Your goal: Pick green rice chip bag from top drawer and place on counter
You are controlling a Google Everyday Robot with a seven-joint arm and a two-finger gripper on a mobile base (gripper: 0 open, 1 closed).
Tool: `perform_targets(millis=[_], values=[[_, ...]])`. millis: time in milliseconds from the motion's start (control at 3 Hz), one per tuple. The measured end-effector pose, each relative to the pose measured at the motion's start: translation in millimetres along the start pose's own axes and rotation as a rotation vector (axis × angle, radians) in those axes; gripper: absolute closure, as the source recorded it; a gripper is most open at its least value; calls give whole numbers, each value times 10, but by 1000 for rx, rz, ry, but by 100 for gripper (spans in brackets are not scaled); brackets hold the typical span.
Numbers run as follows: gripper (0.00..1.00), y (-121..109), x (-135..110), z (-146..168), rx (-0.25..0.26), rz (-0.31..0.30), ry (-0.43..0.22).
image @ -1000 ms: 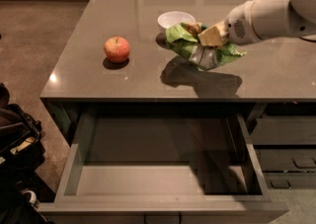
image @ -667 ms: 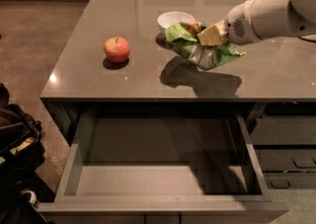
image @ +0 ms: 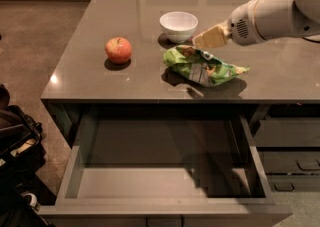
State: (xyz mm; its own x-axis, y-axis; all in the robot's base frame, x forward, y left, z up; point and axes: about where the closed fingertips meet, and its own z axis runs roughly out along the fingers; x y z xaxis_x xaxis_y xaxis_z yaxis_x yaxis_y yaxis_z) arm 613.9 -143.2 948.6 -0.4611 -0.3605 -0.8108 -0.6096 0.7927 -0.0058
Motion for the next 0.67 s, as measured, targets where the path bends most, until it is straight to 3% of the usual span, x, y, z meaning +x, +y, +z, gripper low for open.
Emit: perform_targets(millis=[333,667], values=[[0,0,0,0,0,0,0],[0,1,0,0,0,0,0]])
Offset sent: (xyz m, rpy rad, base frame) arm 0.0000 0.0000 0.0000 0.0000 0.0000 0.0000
